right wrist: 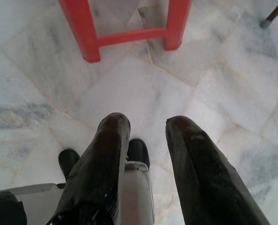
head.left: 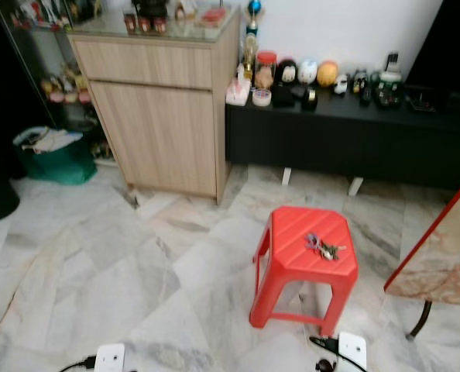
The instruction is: Hang keys on a hook
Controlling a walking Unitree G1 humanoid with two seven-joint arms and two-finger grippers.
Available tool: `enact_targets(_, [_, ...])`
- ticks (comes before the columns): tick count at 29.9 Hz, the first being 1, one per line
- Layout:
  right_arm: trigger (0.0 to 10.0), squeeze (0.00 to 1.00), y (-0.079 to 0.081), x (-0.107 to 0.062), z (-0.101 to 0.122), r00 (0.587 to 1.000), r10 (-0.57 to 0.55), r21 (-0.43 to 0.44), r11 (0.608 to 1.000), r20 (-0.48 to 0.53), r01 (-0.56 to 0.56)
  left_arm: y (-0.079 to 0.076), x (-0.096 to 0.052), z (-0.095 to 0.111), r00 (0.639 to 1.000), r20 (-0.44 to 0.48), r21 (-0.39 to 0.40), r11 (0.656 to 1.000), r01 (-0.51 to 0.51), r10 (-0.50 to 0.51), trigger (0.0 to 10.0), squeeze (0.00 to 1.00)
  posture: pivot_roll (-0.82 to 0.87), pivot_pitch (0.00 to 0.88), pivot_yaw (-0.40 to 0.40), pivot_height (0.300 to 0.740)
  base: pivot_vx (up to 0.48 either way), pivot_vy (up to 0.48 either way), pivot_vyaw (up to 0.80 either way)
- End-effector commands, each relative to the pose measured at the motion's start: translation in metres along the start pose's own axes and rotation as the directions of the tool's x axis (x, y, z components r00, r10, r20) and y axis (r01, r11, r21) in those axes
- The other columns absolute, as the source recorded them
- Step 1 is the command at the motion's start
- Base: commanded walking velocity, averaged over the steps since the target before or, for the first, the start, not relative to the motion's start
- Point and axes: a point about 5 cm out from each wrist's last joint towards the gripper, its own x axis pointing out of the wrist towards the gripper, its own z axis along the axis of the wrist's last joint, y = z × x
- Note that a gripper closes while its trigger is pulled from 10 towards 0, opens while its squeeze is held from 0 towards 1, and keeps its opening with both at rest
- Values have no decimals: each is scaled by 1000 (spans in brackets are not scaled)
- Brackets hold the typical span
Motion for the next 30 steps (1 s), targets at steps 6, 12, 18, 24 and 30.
enact_targets(6, [10000, 0, 0, 0, 0, 1000, 1, 0, 1000, 4, -1, 0, -1, -3, 1000, -12, -13, 1000, 10, -10, 10000, 0, 4, 16, 9, 740, 42, 0, 0])
enact_targets(12, [10000, 0, 1, 0, 0, 1000, 3, 1, 1000, 5, -3, 0, -1, -3, 1000, -12, -11, 1000, 13, -14, 10000, 0, 3, 18, 10, 740, 257, 0, 0])
enact_targets(18, [10000, 0, 0, 0, 0, 1000, 2, 1, 1000, 3, -2, 0, -1, -3, 1000, -12, -11, 1000, 16, -16, 10000, 0, 5, 20, 10, 740, 297, 0, 0])
enact_targets(24, [10000, 0, 0, 0, -1, 1000, 3, -1, 1000, 1, -3, 0, -1, -3, 1000, -11, -10, 1000, 18, -18, 10000, 0, 5, 20, 9, 740, 320, 0, 0])
enact_targets(30, [10000, 0, 0, 0, -2, 1000, 2, -2, 1000, -1, -2, 0, -1, -2, 1000, -9, -9, 1000, 19, -19, 10000, 0, 7, 20, 9, 740, 324, 0, 0])
